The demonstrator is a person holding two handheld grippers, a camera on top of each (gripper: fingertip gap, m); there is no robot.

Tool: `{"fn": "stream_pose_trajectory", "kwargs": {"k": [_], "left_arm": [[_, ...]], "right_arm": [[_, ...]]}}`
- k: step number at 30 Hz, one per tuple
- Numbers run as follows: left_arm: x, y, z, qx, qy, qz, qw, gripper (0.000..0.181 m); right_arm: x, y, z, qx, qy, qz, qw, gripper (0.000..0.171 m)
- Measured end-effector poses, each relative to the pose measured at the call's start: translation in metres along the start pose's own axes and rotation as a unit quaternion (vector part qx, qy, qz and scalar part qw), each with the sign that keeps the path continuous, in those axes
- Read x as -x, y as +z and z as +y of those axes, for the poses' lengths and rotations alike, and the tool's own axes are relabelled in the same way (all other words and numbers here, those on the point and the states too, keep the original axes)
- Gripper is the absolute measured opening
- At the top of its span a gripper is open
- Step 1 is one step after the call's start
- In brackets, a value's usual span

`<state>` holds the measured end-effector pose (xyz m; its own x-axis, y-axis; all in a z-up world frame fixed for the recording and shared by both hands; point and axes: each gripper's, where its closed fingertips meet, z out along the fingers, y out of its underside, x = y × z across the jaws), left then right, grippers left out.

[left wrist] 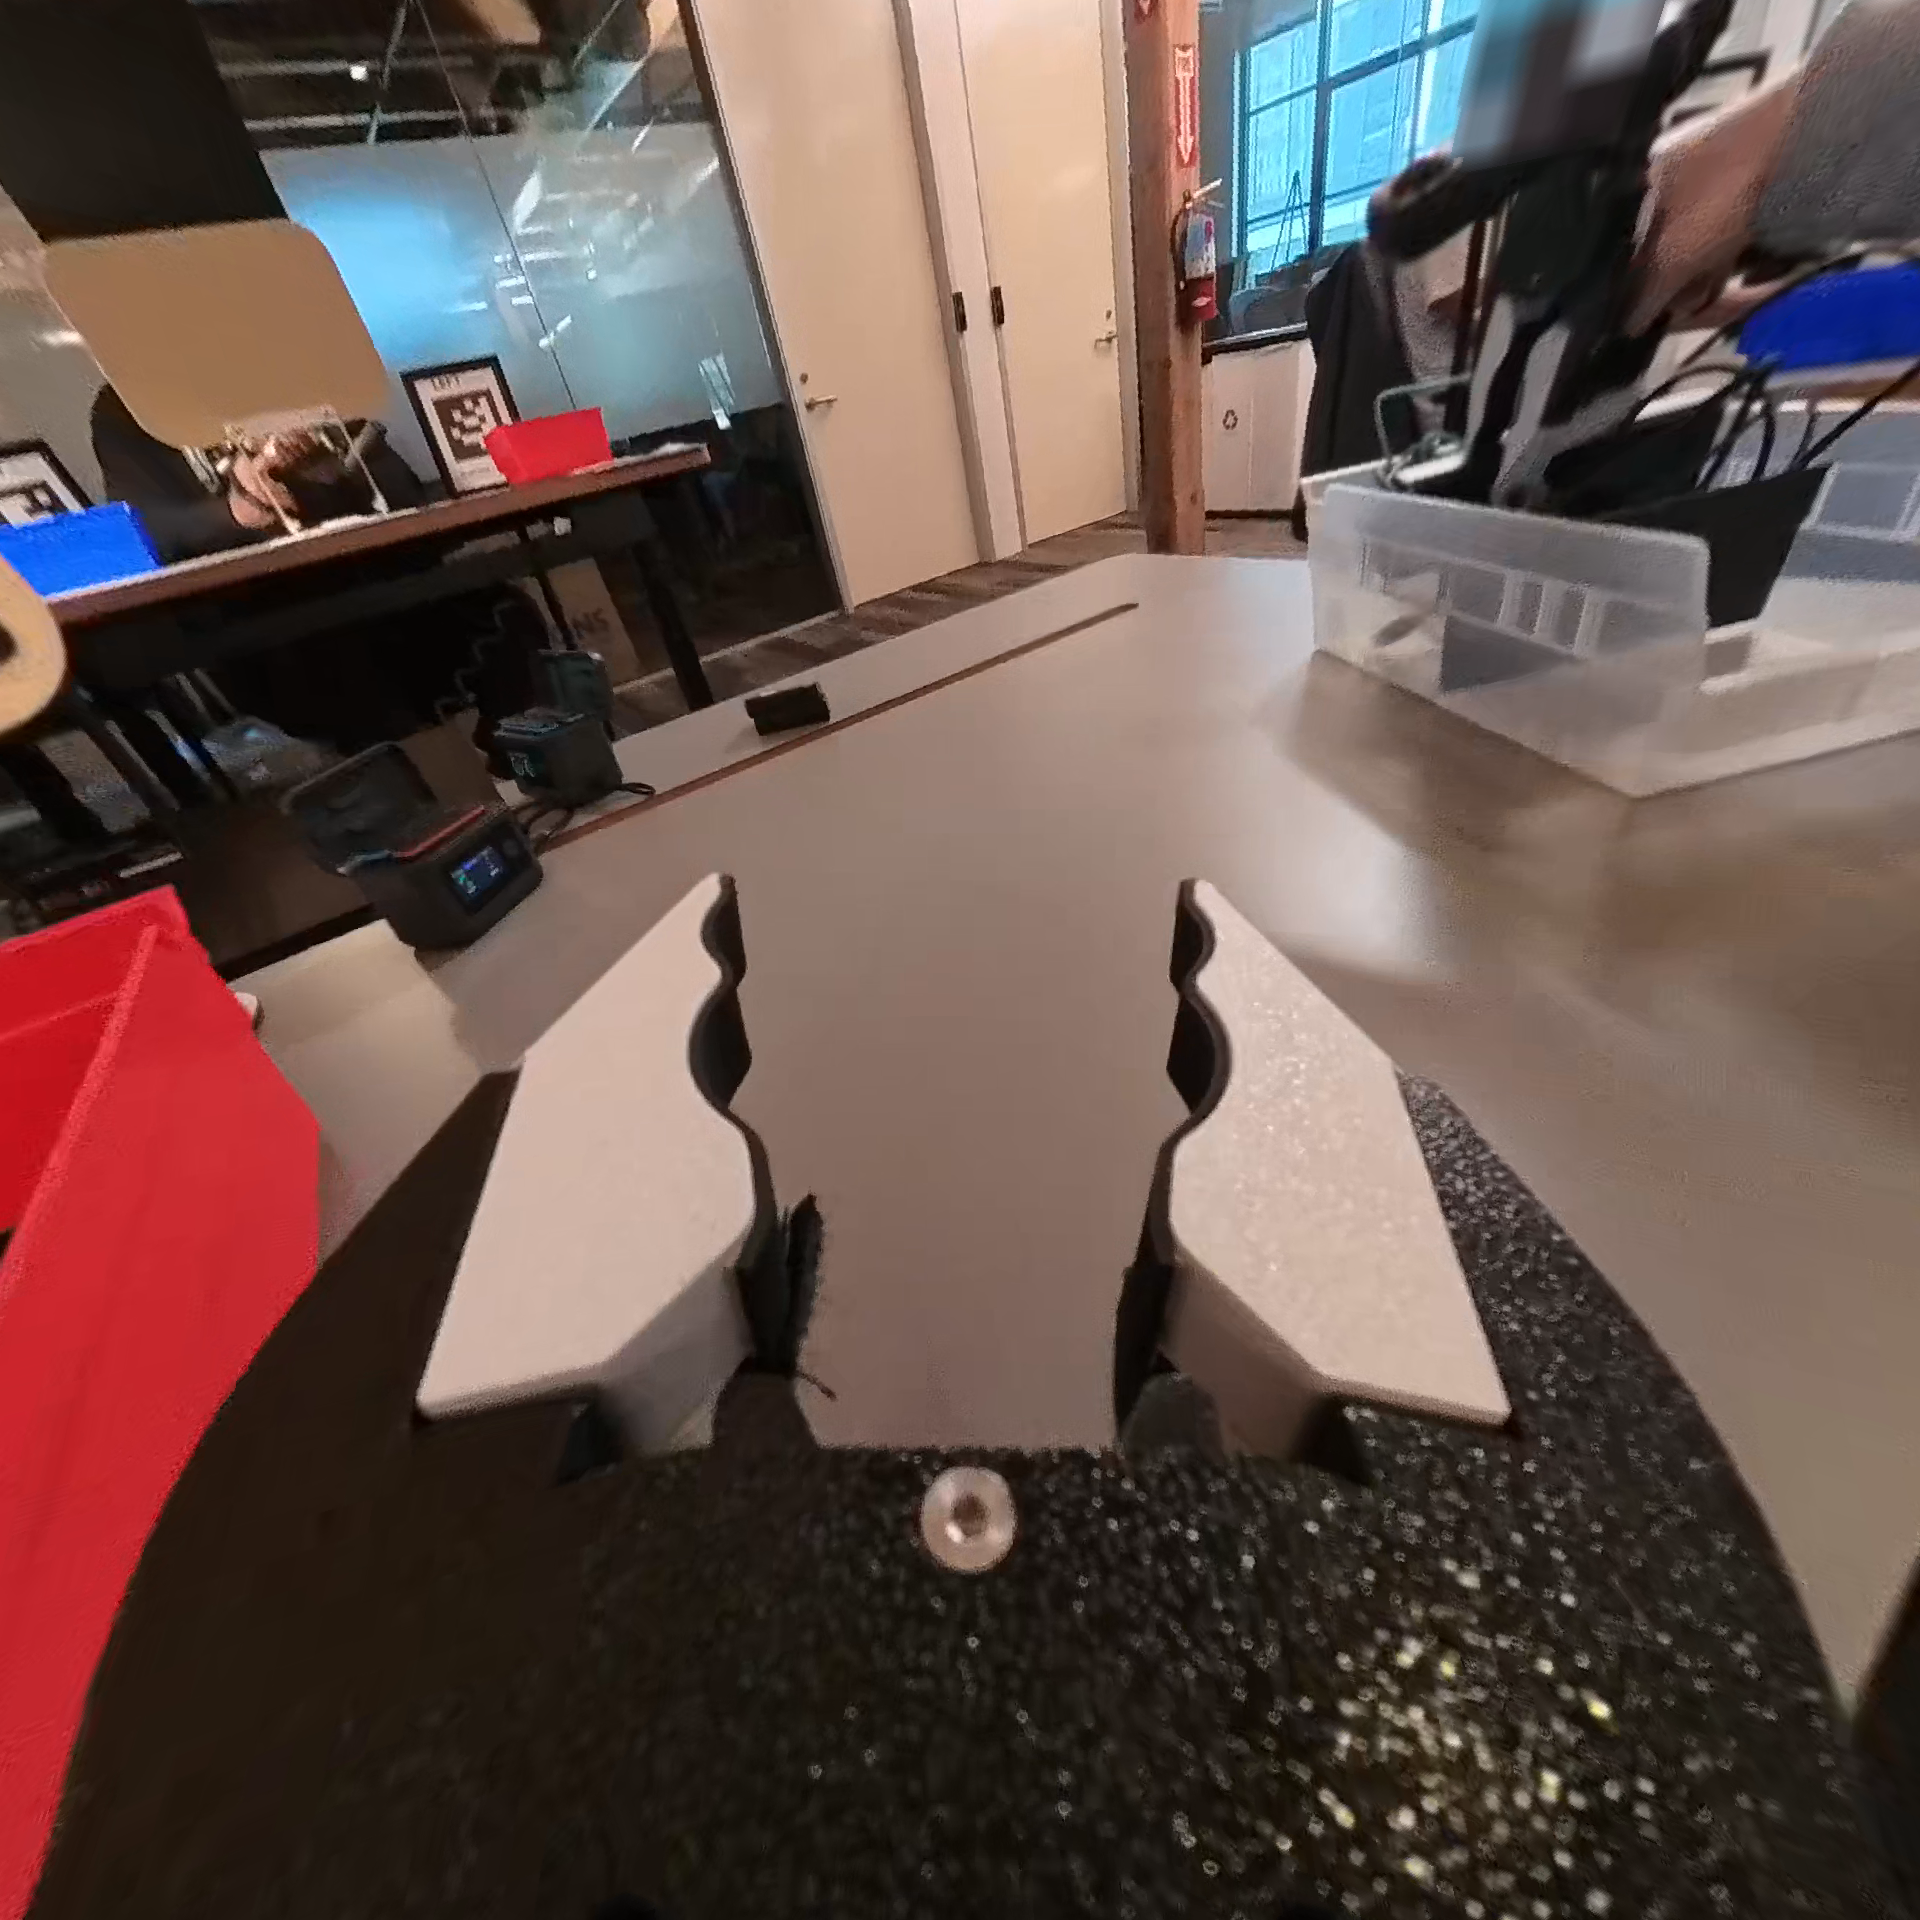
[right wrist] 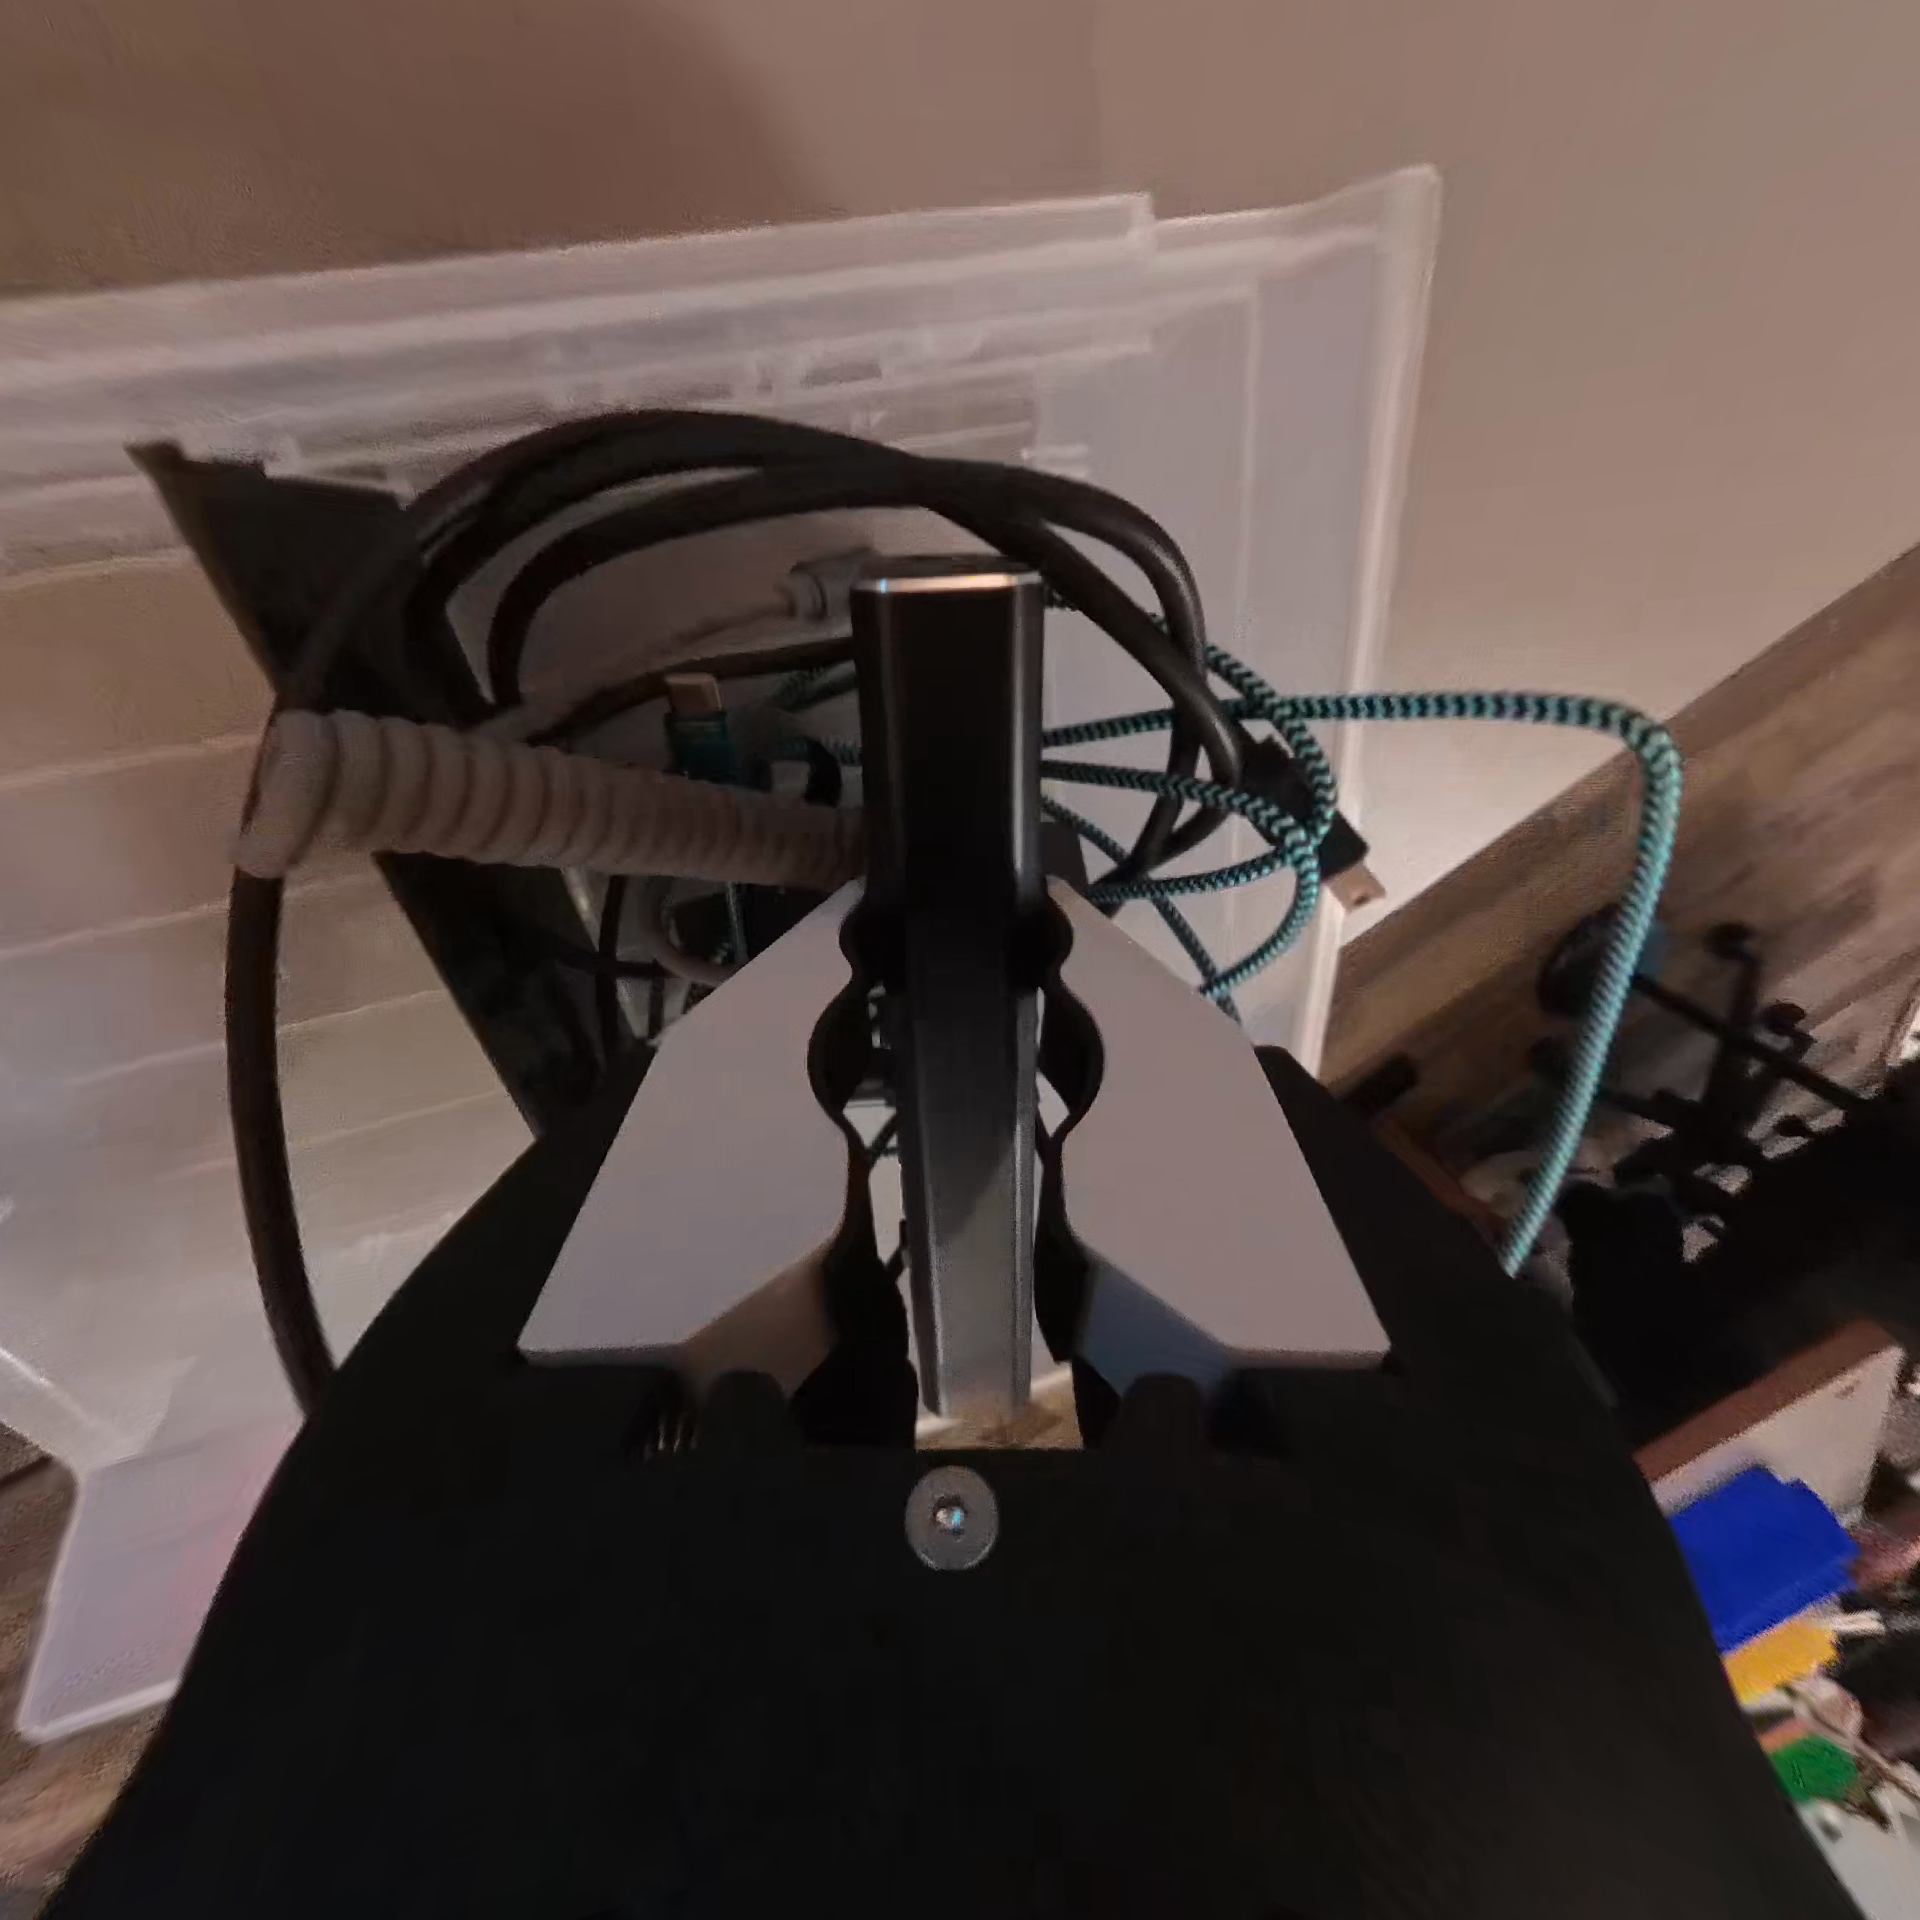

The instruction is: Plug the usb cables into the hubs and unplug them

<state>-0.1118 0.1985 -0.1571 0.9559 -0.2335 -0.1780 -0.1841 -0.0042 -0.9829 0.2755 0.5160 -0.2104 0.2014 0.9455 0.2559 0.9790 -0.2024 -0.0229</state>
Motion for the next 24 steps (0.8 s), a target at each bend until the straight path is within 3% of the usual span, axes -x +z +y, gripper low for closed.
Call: {"fn": "stream_pose_trajectory", "kwargs": {"k": [3,4,8,11,14,16,18,21,24], "left_arm": [[0.012,-0.018,-0.019,0.000,-0.011,-0.031,0.999,0.092],[0.021,-0.027,-0.025,-0.004,-0.010,-0.048,0.999,0.097],[0.074,-0.073,-0.031,0.015,0.005,-0.156,0.988,0.105],[0.097,-0.092,-0.012,0.077,-0.091,-0.180,0.976,0.109],[0.119,-0.098,0.021,0.177,-0.081,-0.217,0.957,0.107],[0.132,-0.095,0.038,0.223,-0.051,-0.235,0.945,0.100],[0.140,-0.088,0.056,0.270,-0.026,-0.236,0.933,0.092],[0.133,-0.076,0.079,0.335,-0.023,-0.197,0.921,0.062],[0.137,-0.073,0.088,0.365,0.011,-0.201,0.909,0.034]], "right_arm": [[0.001,0.003,-0.003,-0.006,0.048,-0.016,0.999,0.030],[-0.006,-0.003,-0.002,-0.014,0.063,0.011,0.998,0.047],[-0.008,-0.081,-0.009,-0.181,0.137,0.124,0.966,0.074],[-0.010,-0.171,0.015,-0.343,0.260,0.262,0.864,0.085],[0.028,-0.218,0.057,-0.474,0.368,0.260,0.757,0.081],[0.054,-0.200,0.087,-0.465,0.428,0.243,0.736,0.081],[0.079,-0.160,0.101,-0.424,0.461,0.215,0.749,0.069],[0.114,-0.102,0.105,-0.365,0.490,0.141,0.779,0.069],[0.126,-0.077,0.106,-0.336,0.499,0.120,0.790,0.070]]}}
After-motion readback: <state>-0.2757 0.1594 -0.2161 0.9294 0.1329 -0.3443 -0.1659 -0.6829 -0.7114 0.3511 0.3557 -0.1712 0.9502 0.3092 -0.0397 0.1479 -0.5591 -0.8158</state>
